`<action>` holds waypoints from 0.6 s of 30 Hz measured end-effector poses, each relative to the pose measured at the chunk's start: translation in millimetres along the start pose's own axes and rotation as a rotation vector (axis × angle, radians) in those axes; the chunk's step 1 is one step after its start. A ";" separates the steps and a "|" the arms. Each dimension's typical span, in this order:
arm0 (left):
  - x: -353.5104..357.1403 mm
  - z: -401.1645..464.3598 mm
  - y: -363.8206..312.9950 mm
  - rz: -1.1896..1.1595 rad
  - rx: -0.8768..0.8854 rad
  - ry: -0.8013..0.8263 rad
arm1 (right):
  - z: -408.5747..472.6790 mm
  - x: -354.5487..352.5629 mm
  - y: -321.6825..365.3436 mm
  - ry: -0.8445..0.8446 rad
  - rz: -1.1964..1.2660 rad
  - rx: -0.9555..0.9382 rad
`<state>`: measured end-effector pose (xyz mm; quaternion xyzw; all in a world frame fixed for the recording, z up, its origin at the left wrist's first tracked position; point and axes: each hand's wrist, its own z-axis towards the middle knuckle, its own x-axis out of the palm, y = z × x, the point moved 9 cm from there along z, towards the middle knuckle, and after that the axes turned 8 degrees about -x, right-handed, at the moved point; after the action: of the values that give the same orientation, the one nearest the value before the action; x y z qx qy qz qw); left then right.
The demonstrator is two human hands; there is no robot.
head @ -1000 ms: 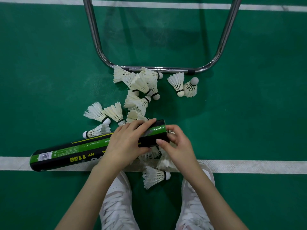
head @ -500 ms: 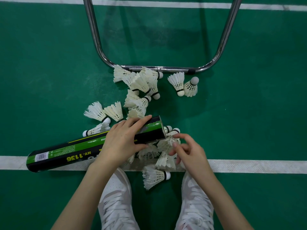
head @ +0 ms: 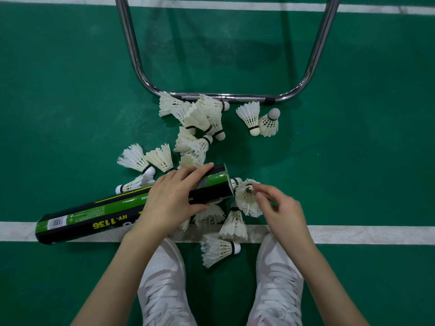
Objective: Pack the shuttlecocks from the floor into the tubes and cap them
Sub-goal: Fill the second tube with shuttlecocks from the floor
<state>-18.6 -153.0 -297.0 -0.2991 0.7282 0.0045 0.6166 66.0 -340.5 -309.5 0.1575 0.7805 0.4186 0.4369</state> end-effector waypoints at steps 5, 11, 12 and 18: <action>-1.2 0.0 -1.5 0.000 0.008 -0.004 | -0.5 -14.1 16.3 -0.122 0.062 -0.107; -1.6 0.1 0.2 0.006 0.007 0.004 | 12.5 -2.9 10.8 -0.058 -0.001 -0.107; -1.1 0.1 0.1 0.007 0.011 0.006 | 12.4 -5.4 8.9 -0.085 0.009 -0.101; 0.4 0.3 -1.3 0.001 0.006 0.018 | 8.7 -17.7 -6.9 -0.260 0.250 0.023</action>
<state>-17.8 -154.1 -297.0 -0.2970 0.7339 -0.0001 0.6109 84.0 -351.0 -307.6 0.3111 0.6966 0.4368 0.4767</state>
